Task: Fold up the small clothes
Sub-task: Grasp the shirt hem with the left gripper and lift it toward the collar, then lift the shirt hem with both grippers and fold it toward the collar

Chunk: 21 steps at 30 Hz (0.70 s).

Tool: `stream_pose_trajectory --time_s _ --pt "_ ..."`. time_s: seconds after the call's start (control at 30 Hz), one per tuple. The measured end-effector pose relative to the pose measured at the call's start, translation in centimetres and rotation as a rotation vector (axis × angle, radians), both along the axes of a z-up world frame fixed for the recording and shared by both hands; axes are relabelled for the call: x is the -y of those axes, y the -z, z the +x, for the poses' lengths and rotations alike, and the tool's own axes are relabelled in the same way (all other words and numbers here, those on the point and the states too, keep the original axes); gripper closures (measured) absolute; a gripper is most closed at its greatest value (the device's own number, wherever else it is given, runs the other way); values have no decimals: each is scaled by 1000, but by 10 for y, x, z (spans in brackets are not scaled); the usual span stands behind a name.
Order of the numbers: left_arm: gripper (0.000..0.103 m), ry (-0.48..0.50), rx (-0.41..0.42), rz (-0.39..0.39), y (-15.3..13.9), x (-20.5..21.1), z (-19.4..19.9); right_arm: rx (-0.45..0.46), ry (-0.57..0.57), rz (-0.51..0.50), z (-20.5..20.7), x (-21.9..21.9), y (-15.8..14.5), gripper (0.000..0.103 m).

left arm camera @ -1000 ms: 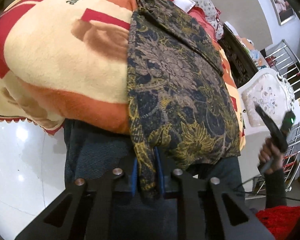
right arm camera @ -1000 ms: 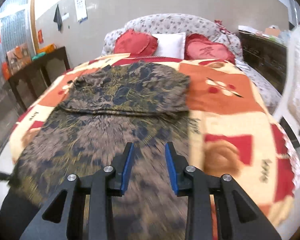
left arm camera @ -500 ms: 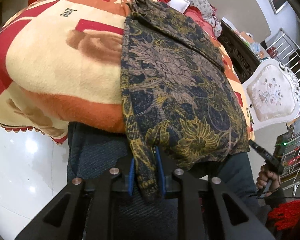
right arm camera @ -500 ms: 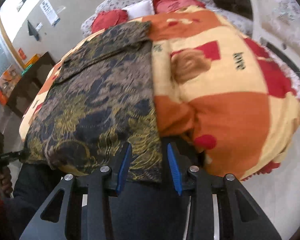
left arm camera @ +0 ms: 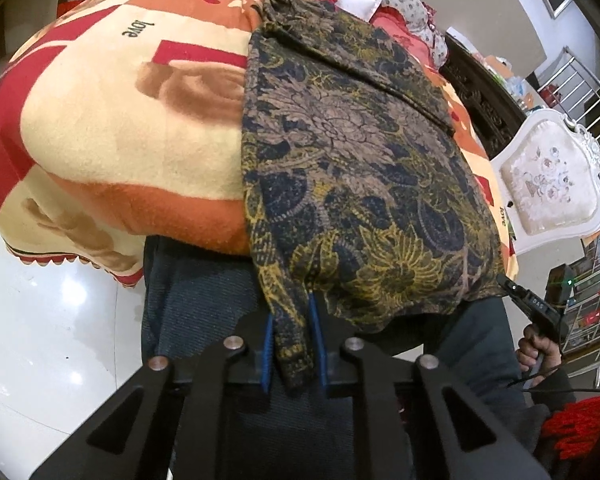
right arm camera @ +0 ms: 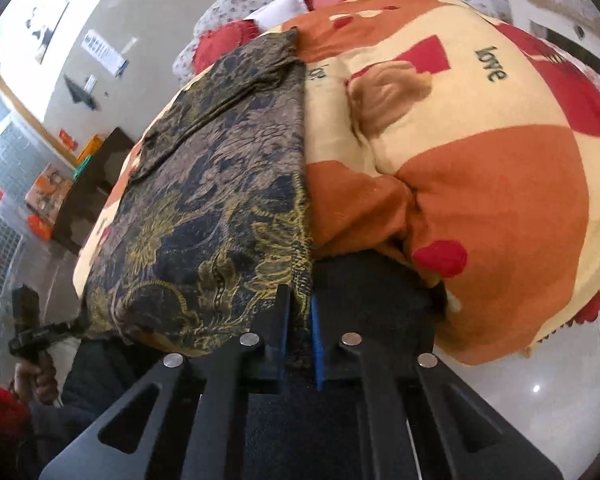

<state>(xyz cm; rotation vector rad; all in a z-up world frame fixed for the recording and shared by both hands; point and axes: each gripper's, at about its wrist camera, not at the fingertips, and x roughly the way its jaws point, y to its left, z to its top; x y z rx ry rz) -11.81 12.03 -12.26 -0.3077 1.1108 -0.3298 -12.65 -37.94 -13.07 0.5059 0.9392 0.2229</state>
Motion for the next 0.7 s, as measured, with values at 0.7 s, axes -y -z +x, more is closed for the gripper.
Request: stream_pose_trajectory --time_s 0.7 --pt "67 -32 57 12 -2 11 -5 -2 -18 -143 2 -18 -4 87"
